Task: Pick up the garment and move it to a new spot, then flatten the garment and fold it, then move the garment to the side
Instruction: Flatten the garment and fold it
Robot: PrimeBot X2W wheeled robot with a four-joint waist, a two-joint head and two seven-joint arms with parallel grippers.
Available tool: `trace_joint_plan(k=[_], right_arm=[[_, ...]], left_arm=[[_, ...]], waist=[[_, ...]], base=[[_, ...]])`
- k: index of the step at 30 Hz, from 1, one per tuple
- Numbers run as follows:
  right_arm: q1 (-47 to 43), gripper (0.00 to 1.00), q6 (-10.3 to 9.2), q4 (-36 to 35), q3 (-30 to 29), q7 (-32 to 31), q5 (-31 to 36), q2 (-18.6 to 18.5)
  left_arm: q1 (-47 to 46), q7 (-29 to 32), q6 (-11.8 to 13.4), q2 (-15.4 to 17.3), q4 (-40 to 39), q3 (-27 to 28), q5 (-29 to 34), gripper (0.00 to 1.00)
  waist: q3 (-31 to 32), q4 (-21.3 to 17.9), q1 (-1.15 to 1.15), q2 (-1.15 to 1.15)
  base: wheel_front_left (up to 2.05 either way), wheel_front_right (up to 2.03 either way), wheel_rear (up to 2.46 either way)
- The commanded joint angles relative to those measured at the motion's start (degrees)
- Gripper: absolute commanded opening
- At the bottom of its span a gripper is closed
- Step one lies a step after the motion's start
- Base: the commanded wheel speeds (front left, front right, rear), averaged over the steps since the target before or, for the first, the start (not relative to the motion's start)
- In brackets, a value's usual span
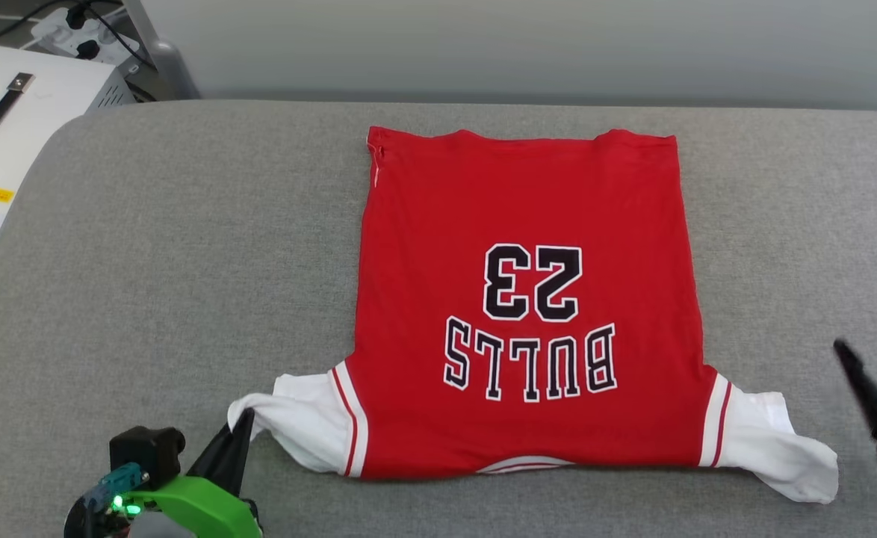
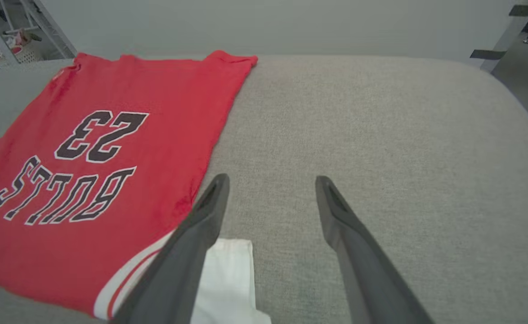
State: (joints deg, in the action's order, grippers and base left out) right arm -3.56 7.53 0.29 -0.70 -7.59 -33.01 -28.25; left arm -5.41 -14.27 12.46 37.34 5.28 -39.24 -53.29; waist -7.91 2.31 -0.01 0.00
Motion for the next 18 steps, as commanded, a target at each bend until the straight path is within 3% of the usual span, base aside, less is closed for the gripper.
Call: trace_joint_plan(k=[1, 8, 12, 18], right_arm=[[3.22, 1.0, -0.04, -2.08, -1.76, -0.15, 0.63, -1.11], [22.33, 1.0, -0.04, -6.62, -7.62, -6.26, 0.27, -2.91], [36.1, 1.0, -0.04, -3.09, -4.35, -14.33, 1.4, -6.69], [54.42, 1.0, -0.04, 8.7, 5.0, -34.27, 0.36, -9.66]], left_arm=[[-1.74, -0.51, 0.64, -0.27, -0.96, 0.31, 1.43, 0.0], [-6.14, -0.66, 1.73, -1.77, -5.79, 2.25, 5.54, 0.0], [-8.87, -0.7, 2.14, -3.27, -8.02, 3.14, 8.37, 0.0], [-12.17, -0.72, 1.9, -5.88, -10.99, 4.01, 12.27, 0.0]], waist=[[-2.15, 0.9, 0.01, 0.0], [-9.28, 3.88, 0.01, 0.0], [-14.17, 5.98, 0.01, 0.0], [-20.23, 8.58, 0.01, 0.0]], base=[[0.0, 0.0, 0.0], [0.0, 0.0, 0.0], [0.0, 0.0, 0.0], [0.0, 0.0, 0.0]])
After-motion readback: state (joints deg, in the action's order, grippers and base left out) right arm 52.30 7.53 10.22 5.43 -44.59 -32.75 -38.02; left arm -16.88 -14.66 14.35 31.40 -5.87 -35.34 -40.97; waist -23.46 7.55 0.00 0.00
